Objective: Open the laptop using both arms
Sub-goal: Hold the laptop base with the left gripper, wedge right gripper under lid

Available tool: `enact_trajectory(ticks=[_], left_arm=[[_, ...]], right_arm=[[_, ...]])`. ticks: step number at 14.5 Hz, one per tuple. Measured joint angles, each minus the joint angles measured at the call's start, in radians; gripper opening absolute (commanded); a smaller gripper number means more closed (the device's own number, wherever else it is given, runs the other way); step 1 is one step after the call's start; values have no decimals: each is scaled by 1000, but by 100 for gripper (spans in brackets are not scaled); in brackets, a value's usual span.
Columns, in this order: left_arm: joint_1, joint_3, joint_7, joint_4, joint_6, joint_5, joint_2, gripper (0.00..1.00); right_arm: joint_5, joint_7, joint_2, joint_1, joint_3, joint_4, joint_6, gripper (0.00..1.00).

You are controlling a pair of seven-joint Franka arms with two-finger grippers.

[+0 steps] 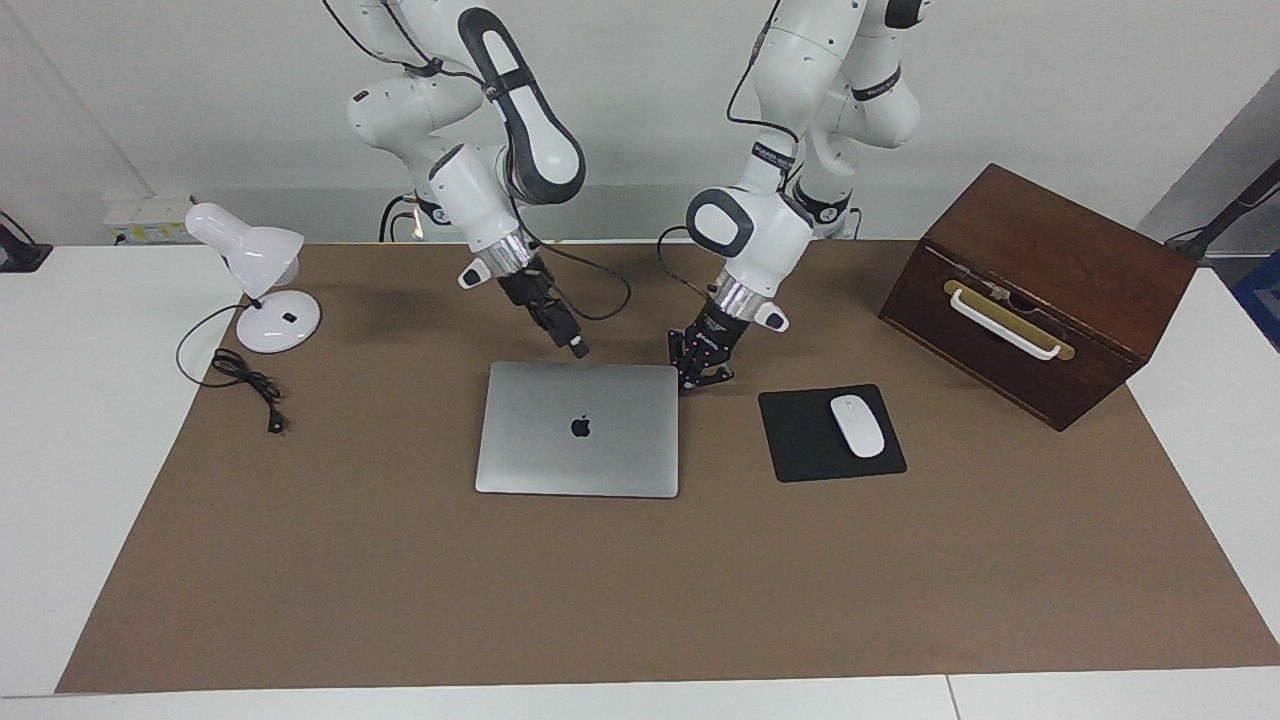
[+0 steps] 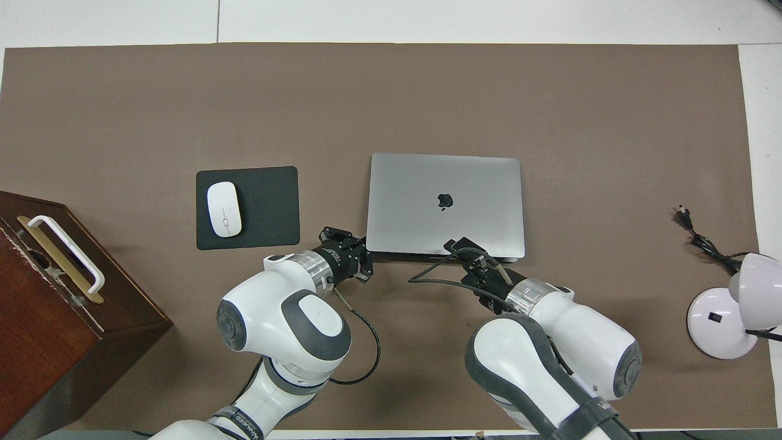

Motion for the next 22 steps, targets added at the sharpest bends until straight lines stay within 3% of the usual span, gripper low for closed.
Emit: enact_trajectory(ticks=[22], left_arm=[[-2, -1, 62, 1, 2, 0, 1, 0]], right_arm=[[0, 0, 19, 0, -4, 5, 0, 100]])
